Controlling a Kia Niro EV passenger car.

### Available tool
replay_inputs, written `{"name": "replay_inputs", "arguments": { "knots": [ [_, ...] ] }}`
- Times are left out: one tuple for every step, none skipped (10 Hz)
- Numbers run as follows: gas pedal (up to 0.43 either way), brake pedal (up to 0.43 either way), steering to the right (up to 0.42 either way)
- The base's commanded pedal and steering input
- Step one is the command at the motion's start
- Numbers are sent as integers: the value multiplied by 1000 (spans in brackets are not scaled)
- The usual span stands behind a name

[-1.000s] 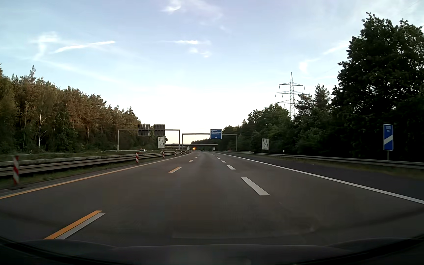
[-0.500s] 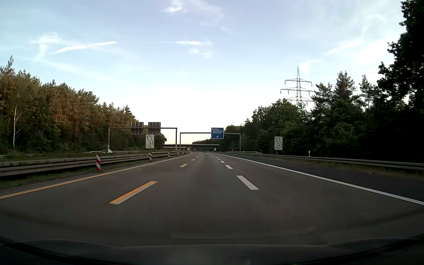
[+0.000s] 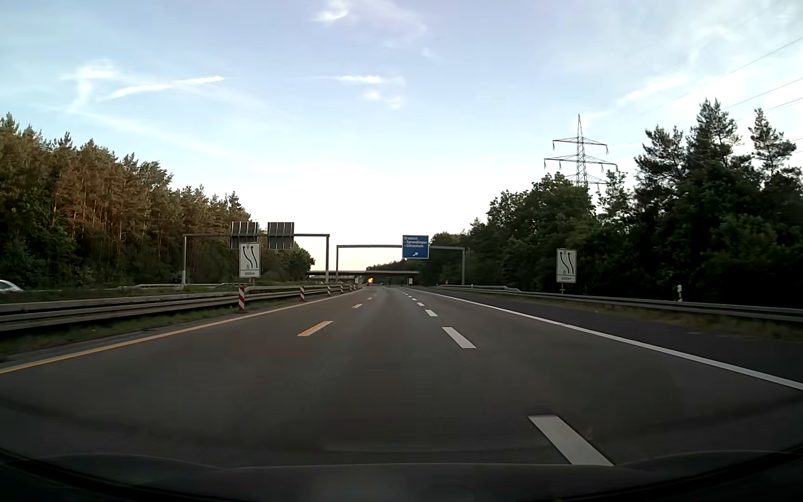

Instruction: Follow the waypoints while adhering to traffic rules and regulations

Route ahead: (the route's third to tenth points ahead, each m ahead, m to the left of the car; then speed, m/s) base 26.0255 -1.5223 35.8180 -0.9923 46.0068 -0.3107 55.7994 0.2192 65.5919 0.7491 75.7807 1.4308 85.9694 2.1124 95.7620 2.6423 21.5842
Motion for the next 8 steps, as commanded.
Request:
{"name": "replay_inputs", "arguments": {
  "knots": [
    [59,0,-2],
    [59,0,-2],
    [59,0,-2],
    [59,0,-2],
    [59,0,-2],
    [59,0,-2],
    [59,0,-2],
    [59,0,-2]
  ]
}}
